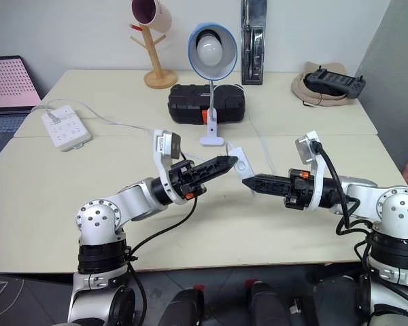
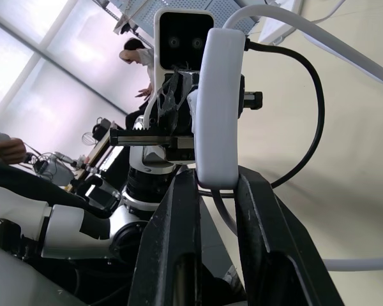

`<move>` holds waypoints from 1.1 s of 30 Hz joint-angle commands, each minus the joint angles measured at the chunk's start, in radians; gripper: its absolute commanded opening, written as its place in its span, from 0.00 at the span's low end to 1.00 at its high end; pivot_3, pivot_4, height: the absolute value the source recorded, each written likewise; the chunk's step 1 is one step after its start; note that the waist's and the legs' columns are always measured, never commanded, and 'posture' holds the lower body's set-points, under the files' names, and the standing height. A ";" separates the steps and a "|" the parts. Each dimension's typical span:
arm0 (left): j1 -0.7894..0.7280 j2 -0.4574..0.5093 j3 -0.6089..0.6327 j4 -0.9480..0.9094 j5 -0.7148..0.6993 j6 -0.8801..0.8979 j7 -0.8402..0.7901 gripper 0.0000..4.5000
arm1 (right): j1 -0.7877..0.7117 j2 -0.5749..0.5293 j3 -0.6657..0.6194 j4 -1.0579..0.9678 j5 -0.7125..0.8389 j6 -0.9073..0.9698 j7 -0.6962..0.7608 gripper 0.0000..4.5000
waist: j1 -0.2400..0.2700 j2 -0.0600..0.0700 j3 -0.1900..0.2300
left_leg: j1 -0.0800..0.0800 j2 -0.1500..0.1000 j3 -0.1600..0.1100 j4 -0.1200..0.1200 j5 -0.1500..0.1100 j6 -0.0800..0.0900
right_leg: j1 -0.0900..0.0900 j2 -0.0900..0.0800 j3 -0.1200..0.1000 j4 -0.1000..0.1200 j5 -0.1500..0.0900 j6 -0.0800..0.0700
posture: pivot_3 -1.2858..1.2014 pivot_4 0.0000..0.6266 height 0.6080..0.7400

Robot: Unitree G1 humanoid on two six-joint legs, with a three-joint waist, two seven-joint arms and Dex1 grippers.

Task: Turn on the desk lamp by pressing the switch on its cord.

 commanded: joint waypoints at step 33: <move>-0.035 0.008 -0.037 0.003 -0.137 -0.030 0.019 0.58 | -0.018 -0.150 0.099 -0.011 0.321 -0.155 -0.125 0.08 | 0.002 0.000 0.000 | -0.004 0.000 0.000 -0.003 0.000 0.000 | 0.000 0.000 0.000 -0.011 0.002 0.003 | 0.52 0.24 1.00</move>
